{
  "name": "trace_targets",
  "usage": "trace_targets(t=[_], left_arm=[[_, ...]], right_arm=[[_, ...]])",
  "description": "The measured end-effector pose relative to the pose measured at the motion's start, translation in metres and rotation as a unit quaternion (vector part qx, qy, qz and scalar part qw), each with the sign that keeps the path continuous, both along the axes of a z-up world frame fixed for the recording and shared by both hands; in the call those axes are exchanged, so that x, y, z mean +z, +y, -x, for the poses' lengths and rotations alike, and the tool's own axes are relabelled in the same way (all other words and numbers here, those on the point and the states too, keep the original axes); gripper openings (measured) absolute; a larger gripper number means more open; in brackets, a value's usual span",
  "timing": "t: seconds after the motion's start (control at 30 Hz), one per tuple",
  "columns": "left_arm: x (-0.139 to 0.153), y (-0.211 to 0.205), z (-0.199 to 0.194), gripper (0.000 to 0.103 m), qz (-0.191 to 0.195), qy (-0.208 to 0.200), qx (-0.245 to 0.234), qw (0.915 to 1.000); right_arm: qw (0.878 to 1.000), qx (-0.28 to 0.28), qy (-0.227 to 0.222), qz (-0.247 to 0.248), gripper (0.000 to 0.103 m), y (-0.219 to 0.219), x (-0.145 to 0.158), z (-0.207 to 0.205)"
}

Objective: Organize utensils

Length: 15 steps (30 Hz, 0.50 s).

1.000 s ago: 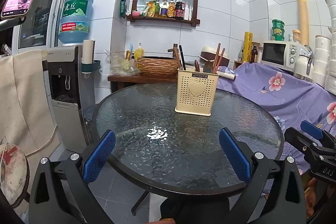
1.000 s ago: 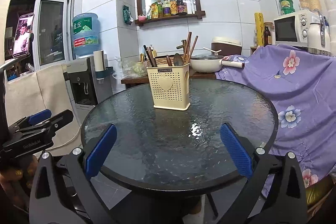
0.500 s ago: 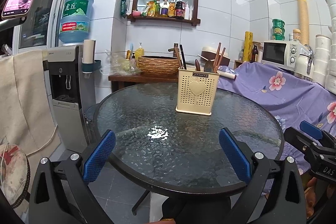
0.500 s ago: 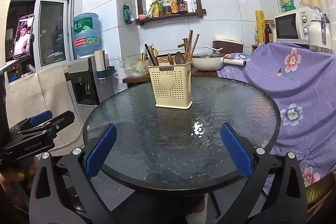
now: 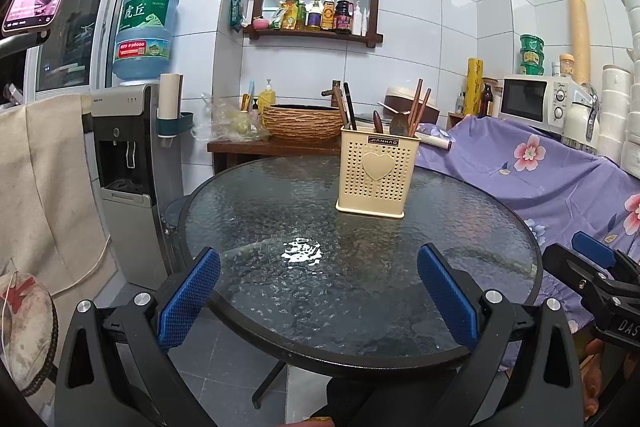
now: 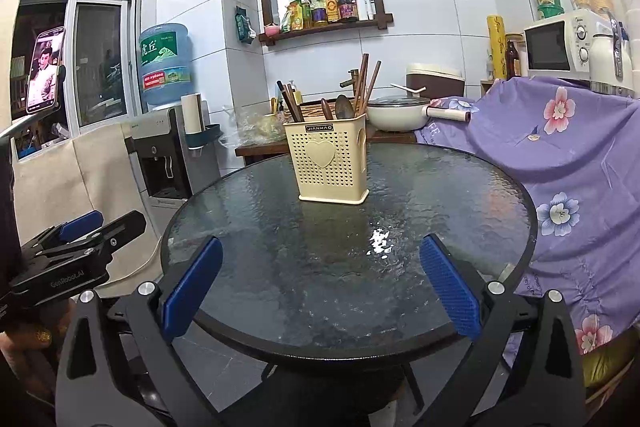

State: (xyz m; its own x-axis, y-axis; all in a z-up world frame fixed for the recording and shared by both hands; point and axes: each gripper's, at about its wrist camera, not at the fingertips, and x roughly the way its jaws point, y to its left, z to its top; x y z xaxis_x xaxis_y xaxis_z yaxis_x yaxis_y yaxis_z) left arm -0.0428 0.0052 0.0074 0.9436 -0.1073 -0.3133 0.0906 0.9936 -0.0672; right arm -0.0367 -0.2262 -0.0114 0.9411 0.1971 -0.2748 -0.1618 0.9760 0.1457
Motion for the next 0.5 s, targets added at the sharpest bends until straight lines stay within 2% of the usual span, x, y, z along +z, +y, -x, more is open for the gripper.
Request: trace_targets(t=[0.5], left_arm=[[-0.0021,-0.0011,-0.0038,0.097,-0.001,0.010,-0.009,0.9999]], right_arm=[[1.000,-0.002,-0.001,0.004,0.097,-0.0002,0.0000,0.0020]])
